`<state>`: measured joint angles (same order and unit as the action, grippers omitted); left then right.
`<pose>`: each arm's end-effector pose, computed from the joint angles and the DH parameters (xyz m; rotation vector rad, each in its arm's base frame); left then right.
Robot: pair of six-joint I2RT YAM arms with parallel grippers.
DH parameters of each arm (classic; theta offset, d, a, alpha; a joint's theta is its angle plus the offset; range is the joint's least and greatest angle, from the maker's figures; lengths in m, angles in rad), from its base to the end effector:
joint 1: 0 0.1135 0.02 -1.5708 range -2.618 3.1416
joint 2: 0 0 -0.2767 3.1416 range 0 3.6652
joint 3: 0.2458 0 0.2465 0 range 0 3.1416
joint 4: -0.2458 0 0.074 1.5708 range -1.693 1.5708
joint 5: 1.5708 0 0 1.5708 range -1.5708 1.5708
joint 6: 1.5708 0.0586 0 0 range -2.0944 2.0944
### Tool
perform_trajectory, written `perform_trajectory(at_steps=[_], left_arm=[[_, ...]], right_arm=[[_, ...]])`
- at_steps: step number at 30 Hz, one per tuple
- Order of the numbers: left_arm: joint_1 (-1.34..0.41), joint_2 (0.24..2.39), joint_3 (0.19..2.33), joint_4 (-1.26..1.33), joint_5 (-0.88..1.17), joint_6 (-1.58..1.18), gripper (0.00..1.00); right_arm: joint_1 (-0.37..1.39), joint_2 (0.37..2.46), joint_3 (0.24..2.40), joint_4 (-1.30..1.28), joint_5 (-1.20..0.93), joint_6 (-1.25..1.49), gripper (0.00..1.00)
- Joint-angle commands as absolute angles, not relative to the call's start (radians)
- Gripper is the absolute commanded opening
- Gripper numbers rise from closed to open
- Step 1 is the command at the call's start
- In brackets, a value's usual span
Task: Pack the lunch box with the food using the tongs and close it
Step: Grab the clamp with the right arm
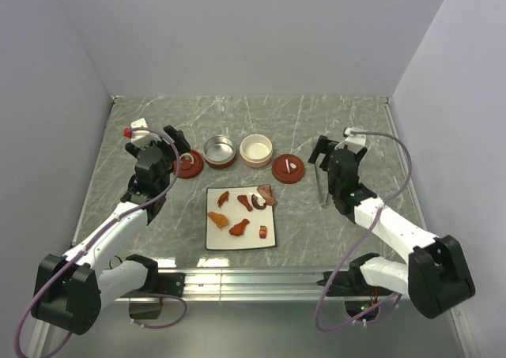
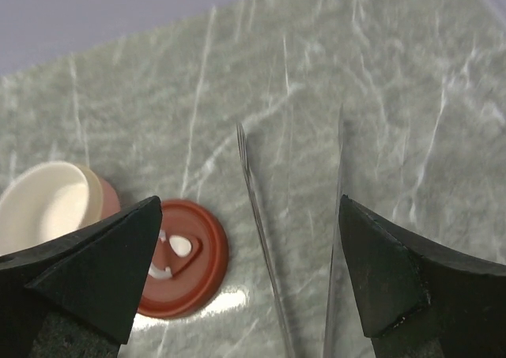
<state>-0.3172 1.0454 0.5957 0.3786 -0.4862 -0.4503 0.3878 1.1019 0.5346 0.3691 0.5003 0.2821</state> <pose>0.2443 -0.0514 0.2940 -0.4736 1.5670 -0.1894 0.2437 0.0692 0.2577 0.2667 1.7242 0.0478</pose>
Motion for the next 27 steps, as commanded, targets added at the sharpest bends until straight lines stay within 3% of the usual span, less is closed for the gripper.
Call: perform_trajectory(at_steps=[1,11,27], left_arm=[[-0.321,1.051,0.641,0.387,-0.482,-0.46,0.99],[-0.321,1.043,0.635,0.394,-0.445,-0.465,1.0],[-0.279,1.014,0.621,0.382,-0.39,-0.492,0.99]], right_arm=[[0.382,1.187,0.639,0.166,0.514,0.388,1.0],[0.383,1.324,0.778,-0.144,0.482,0.512,1.0],[0.339,1.529,0.862,-0.325,0.397,0.546,1.0]])
